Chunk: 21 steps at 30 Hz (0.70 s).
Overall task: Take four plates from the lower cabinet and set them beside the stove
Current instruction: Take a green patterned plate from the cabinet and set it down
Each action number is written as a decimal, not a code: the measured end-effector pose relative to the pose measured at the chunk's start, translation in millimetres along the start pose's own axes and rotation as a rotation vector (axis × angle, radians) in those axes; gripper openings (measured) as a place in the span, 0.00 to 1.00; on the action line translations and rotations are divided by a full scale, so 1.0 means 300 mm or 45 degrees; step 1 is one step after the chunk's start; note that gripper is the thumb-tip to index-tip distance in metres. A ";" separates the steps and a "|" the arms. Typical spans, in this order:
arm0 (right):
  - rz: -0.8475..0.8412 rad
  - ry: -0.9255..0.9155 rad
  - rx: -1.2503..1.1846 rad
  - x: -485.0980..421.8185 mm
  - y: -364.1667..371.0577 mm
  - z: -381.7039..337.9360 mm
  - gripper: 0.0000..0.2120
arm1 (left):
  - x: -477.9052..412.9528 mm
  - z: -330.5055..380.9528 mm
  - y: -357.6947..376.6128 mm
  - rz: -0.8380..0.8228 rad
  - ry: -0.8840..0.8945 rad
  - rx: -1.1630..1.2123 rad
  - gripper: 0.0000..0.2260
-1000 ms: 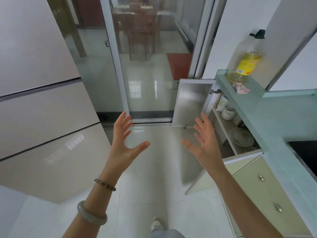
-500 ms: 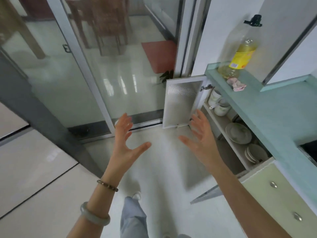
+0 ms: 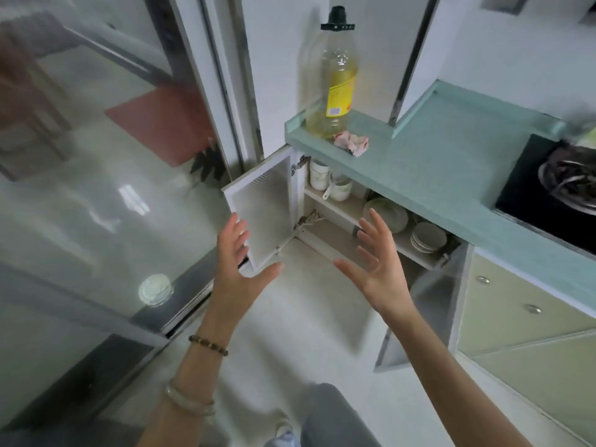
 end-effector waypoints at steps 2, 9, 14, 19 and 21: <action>0.092 0.015 0.003 -0.040 -0.032 0.023 0.44 | -0.083 -0.021 0.049 -0.094 0.020 0.014 0.44; 0.335 0.047 0.017 -0.223 -0.151 0.133 0.43 | -0.364 -0.066 0.255 -0.372 0.073 0.021 0.45; 0.460 0.103 0.015 -0.366 -0.207 0.213 0.42 | -0.588 -0.060 0.361 -0.483 0.141 -0.004 0.44; 0.540 0.165 0.061 -0.474 -0.249 0.276 0.42 | -0.730 -0.096 0.473 -0.633 0.151 -0.018 0.43; 0.569 0.190 0.062 -0.507 -0.262 0.302 0.41 | -0.761 -0.125 0.518 -0.700 0.131 -0.035 0.43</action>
Point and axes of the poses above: each hand's wrist, its own x-axis away from the middle knuckle, its own y-axis out of the palm, z = x × y, the point moved 7 cm from there along -x, towards the middle knuckle, and after that the axes turned 14 degrees about -x, right-handed, at the moved point
